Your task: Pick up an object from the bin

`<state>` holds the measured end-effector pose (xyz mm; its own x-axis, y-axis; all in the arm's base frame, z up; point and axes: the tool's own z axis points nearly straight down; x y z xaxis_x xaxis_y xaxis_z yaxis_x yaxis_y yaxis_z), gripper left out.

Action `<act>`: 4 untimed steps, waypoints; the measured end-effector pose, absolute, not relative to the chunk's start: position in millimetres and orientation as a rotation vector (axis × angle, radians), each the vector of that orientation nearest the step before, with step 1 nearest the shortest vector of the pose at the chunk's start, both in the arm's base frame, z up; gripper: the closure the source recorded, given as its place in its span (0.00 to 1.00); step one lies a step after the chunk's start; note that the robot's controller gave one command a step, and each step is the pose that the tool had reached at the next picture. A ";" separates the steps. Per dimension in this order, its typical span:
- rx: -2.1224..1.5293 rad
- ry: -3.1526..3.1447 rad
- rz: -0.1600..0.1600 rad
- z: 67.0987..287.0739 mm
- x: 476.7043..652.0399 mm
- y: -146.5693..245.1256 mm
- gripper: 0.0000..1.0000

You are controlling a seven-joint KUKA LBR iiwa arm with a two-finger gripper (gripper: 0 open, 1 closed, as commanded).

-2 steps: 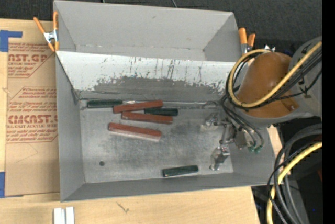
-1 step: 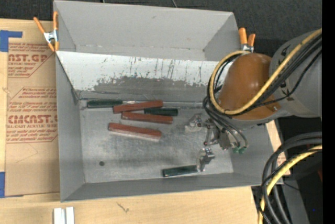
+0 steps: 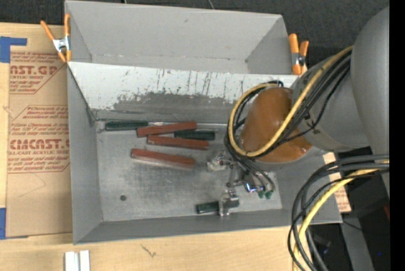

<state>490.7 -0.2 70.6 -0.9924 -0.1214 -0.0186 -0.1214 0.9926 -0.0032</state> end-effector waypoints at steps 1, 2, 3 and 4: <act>-0.437 3.094 -0.004 74.7 487.6 0.8 1.00; -0.437 3.094 -0.004 74.7 487.6 0.8 1.00; -0.437 3.094 -0.004 74.7 487.6 0.8 1.00; -0.437 3.099 -0.003 78.2 486.7 0.8 1.00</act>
Offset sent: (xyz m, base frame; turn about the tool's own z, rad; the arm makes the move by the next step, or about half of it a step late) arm 0.0000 0.0000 0.0000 0.0000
